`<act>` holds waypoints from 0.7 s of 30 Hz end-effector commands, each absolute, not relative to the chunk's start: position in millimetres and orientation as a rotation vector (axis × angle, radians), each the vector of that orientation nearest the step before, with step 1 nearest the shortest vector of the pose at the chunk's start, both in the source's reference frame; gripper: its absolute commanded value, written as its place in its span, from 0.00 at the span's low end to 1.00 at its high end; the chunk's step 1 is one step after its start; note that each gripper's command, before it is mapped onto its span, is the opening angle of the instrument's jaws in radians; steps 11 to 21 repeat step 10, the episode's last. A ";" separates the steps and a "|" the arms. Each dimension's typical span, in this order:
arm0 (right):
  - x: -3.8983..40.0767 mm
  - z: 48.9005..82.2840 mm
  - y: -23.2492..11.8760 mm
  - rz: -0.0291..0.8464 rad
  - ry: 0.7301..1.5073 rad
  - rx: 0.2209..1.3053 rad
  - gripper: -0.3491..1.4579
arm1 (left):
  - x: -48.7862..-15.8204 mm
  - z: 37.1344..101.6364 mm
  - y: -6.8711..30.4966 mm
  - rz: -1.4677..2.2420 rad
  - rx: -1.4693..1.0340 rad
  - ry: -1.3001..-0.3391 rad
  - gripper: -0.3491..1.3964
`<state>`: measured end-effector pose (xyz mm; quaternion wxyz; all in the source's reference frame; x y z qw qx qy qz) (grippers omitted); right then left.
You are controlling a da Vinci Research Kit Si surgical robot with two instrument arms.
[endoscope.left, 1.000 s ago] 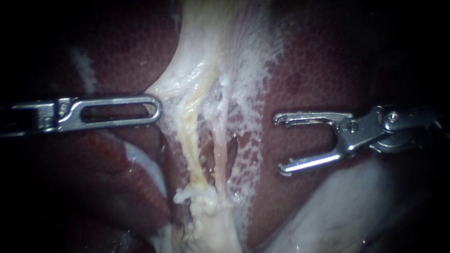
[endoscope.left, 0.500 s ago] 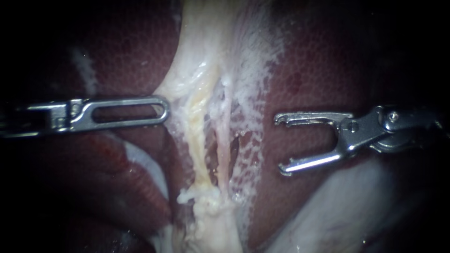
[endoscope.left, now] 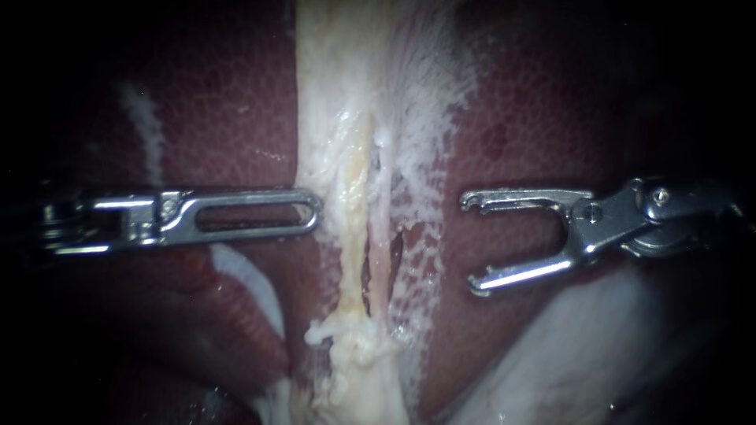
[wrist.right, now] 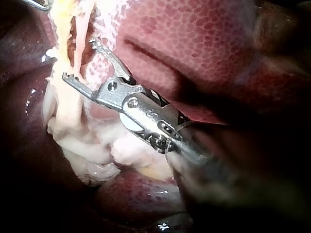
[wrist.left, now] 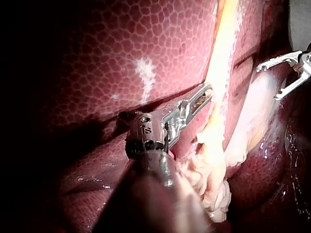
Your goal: Going back first clip left tube
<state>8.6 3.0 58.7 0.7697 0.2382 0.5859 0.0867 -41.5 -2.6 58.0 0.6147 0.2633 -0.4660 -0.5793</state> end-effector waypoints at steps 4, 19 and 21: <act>8.6 58.7 3.0 0.188 1.271 0.517 0.52 | -41.5 58.1 -2.6 -1.335 0.607 -1.074 0.00; 8.6 58.7 3.0 0.188 1.271 0.517 0.52 | -41.6 58.1 -2.7 -1.335 0.606 -1.075 0.00; 8.6 58.7 3.0 0.188 1.271 0.517 0.52 | -41.6 58.1 -2.7 -1.335 0.606 -1.075 0.00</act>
